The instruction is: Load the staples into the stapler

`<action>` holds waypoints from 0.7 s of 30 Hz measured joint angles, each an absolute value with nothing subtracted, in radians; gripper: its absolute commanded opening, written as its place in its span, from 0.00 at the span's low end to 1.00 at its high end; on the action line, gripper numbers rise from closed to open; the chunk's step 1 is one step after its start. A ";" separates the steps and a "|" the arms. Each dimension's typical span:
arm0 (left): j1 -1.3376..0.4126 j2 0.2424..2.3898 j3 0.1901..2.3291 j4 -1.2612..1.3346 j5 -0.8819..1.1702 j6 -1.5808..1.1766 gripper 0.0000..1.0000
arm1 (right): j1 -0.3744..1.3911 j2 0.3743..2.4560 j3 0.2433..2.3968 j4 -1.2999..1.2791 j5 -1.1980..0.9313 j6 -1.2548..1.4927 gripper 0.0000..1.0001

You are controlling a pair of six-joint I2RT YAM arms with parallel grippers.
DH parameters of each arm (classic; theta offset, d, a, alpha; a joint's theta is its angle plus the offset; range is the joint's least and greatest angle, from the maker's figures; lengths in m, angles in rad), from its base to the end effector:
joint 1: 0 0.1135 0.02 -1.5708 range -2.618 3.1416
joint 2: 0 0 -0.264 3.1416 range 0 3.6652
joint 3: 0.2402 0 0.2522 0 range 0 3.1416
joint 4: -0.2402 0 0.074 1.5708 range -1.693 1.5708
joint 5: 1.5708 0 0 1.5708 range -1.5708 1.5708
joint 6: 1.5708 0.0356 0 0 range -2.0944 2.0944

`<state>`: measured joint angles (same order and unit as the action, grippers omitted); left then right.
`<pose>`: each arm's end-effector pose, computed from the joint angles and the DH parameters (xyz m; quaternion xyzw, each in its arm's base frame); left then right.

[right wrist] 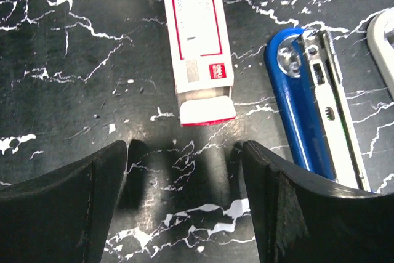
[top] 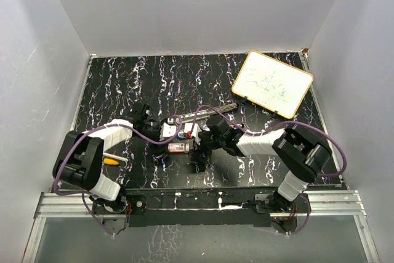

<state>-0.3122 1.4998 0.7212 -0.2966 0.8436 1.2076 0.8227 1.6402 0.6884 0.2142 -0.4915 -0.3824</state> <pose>0.2433 -0.1065 0.1616 0.6821 0.5720 -0.2609 0.3735 0.1967 0.2367 0.1413 -0.5838 0.6750 0.3028 0.3344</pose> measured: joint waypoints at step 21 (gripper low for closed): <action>-0.337 1.555 0.701 -0.265 0.835 1.246 0.55 | 0.822 1.789 0.739 0.414 -0.541 -0.342 0.62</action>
<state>-0.3374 1.5547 0.7006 -0.2653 0.8352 1.2461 0.8223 1.7893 0.7391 0.4141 -0.5407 -0.3420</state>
